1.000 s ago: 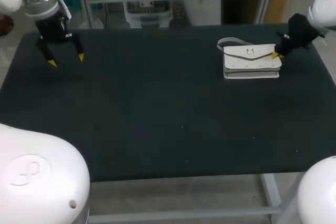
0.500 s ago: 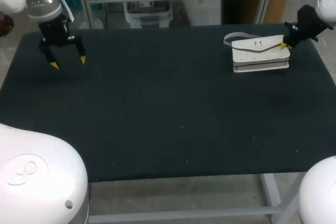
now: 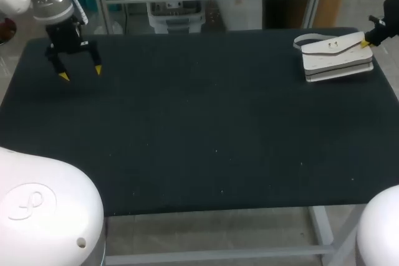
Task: Pick up the bag, open it, inspect its contents, close it, and place it on the opposite side
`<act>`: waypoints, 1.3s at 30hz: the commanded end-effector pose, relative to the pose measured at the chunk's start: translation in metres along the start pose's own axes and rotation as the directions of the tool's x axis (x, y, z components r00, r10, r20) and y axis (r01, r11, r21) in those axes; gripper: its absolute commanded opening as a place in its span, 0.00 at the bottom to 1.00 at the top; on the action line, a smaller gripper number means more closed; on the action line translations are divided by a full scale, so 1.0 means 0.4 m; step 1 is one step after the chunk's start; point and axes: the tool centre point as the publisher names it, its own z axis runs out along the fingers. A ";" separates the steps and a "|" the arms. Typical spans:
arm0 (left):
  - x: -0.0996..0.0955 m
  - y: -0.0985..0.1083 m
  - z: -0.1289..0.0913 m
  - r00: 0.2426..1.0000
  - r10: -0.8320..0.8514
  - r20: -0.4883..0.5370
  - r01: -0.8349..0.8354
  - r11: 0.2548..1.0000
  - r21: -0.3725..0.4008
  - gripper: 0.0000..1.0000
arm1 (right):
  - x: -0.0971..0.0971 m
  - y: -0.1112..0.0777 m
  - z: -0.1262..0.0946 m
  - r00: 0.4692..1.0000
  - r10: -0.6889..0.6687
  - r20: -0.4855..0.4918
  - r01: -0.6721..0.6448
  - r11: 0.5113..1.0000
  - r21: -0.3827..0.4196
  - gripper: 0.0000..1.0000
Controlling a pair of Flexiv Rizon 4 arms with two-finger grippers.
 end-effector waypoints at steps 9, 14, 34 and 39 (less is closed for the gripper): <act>0.015 0.006 0.003 1.000 0.001 0.010 -0.001 1.000 -0.005 1.00 | -0.062 0.085 0.019 1.000 0.020 -0.020 -0.018 0.994 0.105 0.00; 0.016 0.006 0.002 1.000 -0.002 0.007 0.002 1.000 -0.004 1.00 | -0.062 0.083 0.034 1.000 0.028 -0.010 -0.026 0.992 0.126 0.38; 0.015 0.014 -0.005 1.000 0.015 -0.002 -0.015 1.000 0.007 1.00 | -0.048 0.008 -0.041 0.979 0.042 0.200 -0.069 0.988 0.134 1.00; 0.020 0.019 -0.020 0.999 0.032 0.010 -0.032 0.999 0.022 1.00 | -0.019 -0.023 -0.062 0.960 -0.001 0.279 -0.036 0.991 0.126 1.00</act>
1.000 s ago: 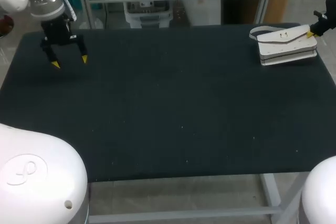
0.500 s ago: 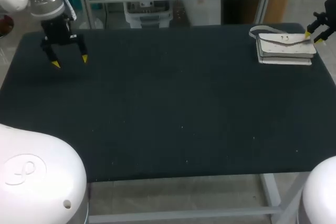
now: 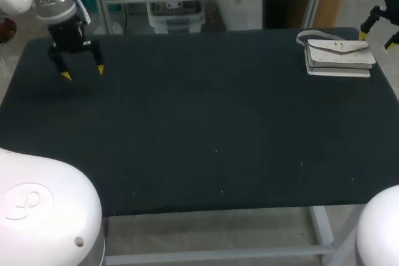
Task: Pick up the bag, open it, inspect its contents, close it, and place it on the opposite side
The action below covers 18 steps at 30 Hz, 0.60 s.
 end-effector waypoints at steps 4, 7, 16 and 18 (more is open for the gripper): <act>0.006 0.017 -0.028 1.000 0.013 0.015 -0.014 1.000 0.027 1.00 | 0.065 -0.101 -0.036 0.983 -0.023 0.180 0.039 0.995 -0.088 1.00; 0.007 0.017 -0.038 1.000 0.016 0.021 -0.016 0.999 0.036 1.00 | 0.080 -0.130 -0.048 0.974 -0.022 0.224 0.048 0.993 -0.108 1.00; 0.011 0.030 -0.080 0.999 0.023 0.049 -0.026 0.997 0.068 1.00 | 0.142 -0.233 -0.060 0.943 -0.023 0.333 0.070 0.989 -0.132 1.00; 0.013 0.037 -0.088 0.998 0.029 0.054 -0.033 0.997 0.076 1.00 | 0.151 -0.248 -0.058 0.941 -0.027 0.337 0.076 0.988 -0.134 1.00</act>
